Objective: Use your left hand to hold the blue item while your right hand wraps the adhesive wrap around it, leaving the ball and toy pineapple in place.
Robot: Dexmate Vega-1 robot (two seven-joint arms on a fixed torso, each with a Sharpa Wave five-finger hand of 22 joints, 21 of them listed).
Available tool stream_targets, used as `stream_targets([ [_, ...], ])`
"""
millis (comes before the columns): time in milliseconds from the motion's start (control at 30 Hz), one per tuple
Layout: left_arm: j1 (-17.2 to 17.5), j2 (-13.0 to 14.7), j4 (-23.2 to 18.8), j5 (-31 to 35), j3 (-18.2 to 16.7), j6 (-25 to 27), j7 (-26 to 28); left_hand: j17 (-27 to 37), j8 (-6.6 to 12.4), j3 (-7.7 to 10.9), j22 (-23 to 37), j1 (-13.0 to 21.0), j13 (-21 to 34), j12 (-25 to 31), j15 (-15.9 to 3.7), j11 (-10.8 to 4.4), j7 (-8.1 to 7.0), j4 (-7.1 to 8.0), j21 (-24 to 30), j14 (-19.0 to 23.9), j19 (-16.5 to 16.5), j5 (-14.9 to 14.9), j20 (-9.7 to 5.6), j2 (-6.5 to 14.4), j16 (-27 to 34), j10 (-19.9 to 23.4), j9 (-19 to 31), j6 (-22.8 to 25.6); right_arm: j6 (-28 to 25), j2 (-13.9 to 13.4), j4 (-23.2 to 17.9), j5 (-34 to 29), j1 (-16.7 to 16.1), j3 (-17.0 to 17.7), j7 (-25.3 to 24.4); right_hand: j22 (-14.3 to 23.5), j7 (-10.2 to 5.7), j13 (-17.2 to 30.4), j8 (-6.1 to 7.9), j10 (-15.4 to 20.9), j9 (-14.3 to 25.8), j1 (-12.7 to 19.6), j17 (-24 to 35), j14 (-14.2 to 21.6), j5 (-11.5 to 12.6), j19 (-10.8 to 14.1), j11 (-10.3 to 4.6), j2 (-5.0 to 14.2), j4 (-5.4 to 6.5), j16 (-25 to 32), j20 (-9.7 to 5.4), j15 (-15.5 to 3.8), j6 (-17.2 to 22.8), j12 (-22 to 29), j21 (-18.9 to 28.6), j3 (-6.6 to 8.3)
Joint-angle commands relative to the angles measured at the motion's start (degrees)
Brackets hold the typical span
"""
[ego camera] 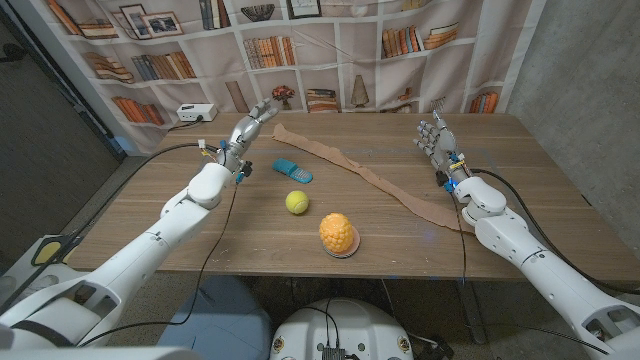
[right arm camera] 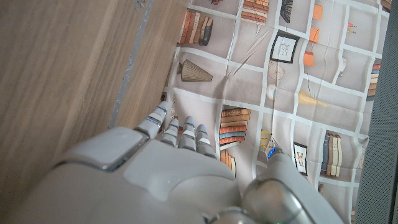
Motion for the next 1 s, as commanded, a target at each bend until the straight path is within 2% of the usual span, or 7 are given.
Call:
stream_targets([
  [33,0.5,2.93,-3.12,4.4,0.05,2.43,1.45,0.17,-0.05,0.55,0.14,1.52,0.28,-0.03,-1.08,-0.24,-0.19,-0.63,0.23,0.12,0.22,0.06,0.21,-0.15,-0.04,-0.27,0.12,-0.2,-0.75,-0.65,-0.78,-0.64,-0.23,-0.07,-0.51,0.22,0.25,0.16,0.19,0.14,0.23,0.57,0.04,-0.45,0.09,-0.3,0.45,0.15,-0.28,0.03,0.05,0.17,-0.01,-0.06,0.25,0.28],
  [133,0.36,3.91,-4.38,6.56,0.47,3.69,1.83,0.14,-0.01,0.84,0.11,2.51,0.33,-0.11,-2.01,-0.64,-0.17,-0.91,0.27,0.22,0.43,0.0,-0.16,-0.49,-0.05,-0.33,0.12,-0.21,-1.01,-0.86,-0.46,-0.7,0.23,-0.26,0.11,0.22,0.23,0.16,0.19,0.17,0.23,0.57,0.04,-0.42,0.08,-0.33,0.48,0.16,-0.3,0.05,0.07,0.17,0.01,-0.06,0.24,0.27],
  [367,0.09,4.9,-5.58,7.85,0.56,5.04,1.59,0.11,0.18,1.12,0.09,3.6,0.38,-0.15,-2.22,-0.89,-0.08,-1.1,0.25,0.34,0.48,-0.02,-0.35,-0.93,-0.06,-0.29,0.13,0.17,-1.42,-0.9,-0.55,-0.62,0.39,-0.24,-0.03,0.22,0.24,0.17,0.19,0.13,0.23,0.6,0.05,-0.48,0.06,-0.33,0.49,0.19,-0.37,0.04,0.05,0.19,0.0,-0.1,0.26,0.26],
  [533,0.23,6.67,-8.15,10.83,0.56,7.3,2.44,0.1,0.3,1.31,0.08,4.45,0.43,-0.1,-2.25,-1.08,-0.17,-1.17,0.22,0.53,0.49,-0.04,-0.32,-1.3,-0.04,-0.08,0.14,0.44,-1.11,-1.04,-0.18,-0.8,0.49,-0.27,0.3,0.22,0.17,0.17,0.19,0.11,0.23,0.66,0.04,-0.52,0.05,-0.35,0.48,0.24,-0.43,0.02,0.05,0.2,0.0,-0.12,0.26,0.28],
  [667,0.63,6.13,-8.14,11.51,0.1,6.81,4.41,0.15,1.24,1.87,0.12,7.88,0.95,1.24,-3.11,-1.94,-0.18,-0.99,0.44,3.44,1.35,-0.14,-0.55,-3.04,0.7,3.37,0.2,3.27,-0.97,-0.95,0.22,-0.68,0.62,-0.19,0.45,0.22,0.16,0.17,0.19,0.09,0.23,0.7,0.03,-0.56,0.04,-0.39,0.37,0.25,-0.48,0.01,0.08,0.18,0.0,-0.14,0.26,0.28],
  [767,0.38,6.58,-8.7,13.0,0.39,7.48,4.62,0.17,1.37,1.96,0.13,8.64,1.11,1.62,-2.98,-2.35,-0.18,-0.89,0.65,4.42,2.05,-0.17,-0.74,-3.44,0.91,4.34,0.21,3.96,-0.73,-0.88,0.52,-0.68,0.66,-0.1,0.44,0.22,0.13,0.17,0.18,0.11,0.23,0.73,0.03,-0.54,0.03,-0.4,0.48,0.25,-0.53,0.02,0.07,0.16,-0.02,-0.14,0.26,0.27],
  [1000,-0.51,7.23,-9.39,15.78,1.14,8.82,4.64,0.18,1.3,2.04,0.14,9.27,1.21,1.52,-2.91,-2.22,-0.13,-0.84,0.7,4.37,2.39,-0.16,-0.95,-3.74,0.74,4.14,0.22,4.09,-0.74,-1.04,0.93,-0.5,0.61,0.08,0.59,0.22,0.13,0.17,0.18,0.14,0.23,0.77,0.03,-0.56,0.01,-0.48,0.45,0.22,-0.61,0.02,0.13,0.19,-0.03,-0.14,0.25,0.25],
])
